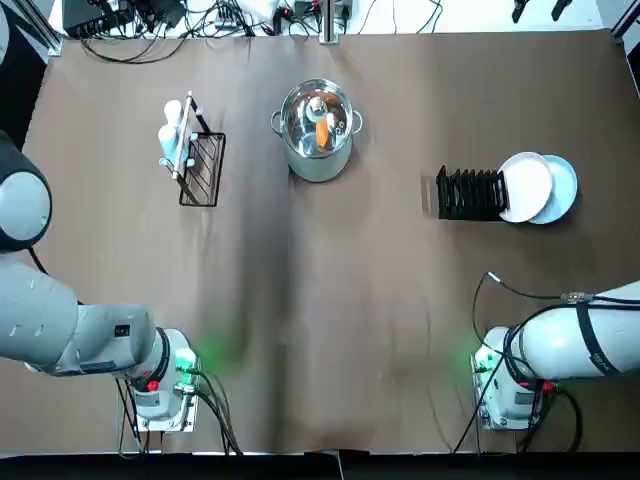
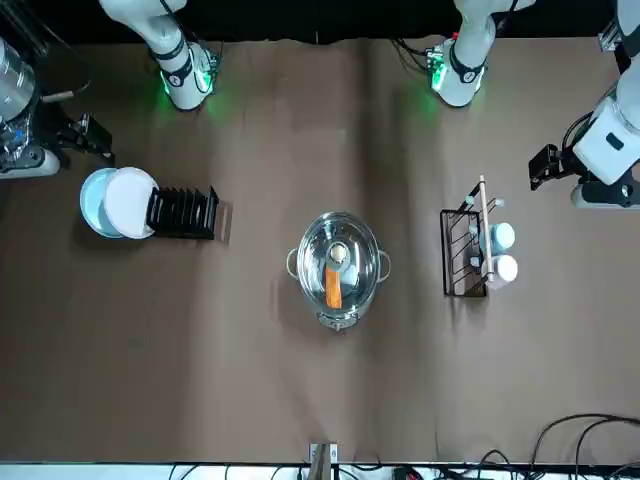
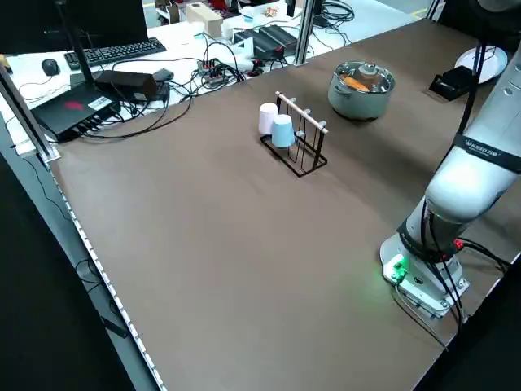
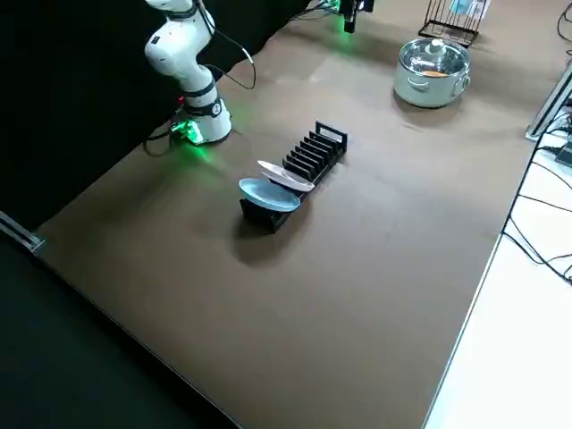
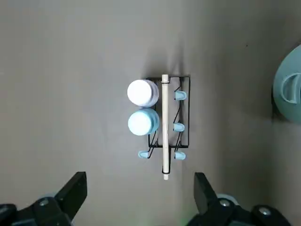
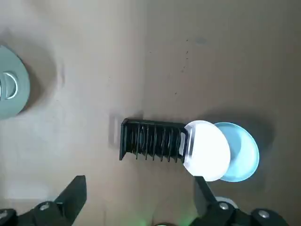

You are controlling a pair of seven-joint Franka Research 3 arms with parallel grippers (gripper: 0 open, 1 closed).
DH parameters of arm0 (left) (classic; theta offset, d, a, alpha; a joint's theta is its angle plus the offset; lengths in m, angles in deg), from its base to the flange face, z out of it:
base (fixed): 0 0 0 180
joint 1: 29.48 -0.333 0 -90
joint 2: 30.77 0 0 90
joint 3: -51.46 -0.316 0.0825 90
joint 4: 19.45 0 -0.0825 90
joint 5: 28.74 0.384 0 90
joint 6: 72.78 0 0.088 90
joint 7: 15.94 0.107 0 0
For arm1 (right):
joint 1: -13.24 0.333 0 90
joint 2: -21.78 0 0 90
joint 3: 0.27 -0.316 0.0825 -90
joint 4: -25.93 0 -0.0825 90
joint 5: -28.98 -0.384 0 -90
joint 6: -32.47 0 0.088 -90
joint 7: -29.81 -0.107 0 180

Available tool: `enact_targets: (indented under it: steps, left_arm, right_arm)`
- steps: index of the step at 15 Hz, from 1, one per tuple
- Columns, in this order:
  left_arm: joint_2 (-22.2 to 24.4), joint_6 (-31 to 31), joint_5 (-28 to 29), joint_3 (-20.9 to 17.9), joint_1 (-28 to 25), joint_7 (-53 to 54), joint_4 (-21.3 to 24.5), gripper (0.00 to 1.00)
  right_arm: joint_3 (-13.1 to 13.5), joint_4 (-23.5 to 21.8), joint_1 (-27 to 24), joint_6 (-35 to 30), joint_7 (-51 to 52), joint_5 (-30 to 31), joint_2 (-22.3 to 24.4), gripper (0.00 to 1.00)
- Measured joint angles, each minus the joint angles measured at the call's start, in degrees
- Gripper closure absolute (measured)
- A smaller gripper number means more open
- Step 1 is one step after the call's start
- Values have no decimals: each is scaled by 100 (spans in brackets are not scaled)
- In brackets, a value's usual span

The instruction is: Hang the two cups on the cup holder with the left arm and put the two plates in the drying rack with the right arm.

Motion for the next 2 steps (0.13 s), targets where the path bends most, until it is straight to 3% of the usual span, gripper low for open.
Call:
enact_targets:
  steps: [2]
  left_arm:
    - [0,0,0,-1,-5,-2,0,0]
  right_arm:
    - [0,-17,0,0,0,0,26,0]
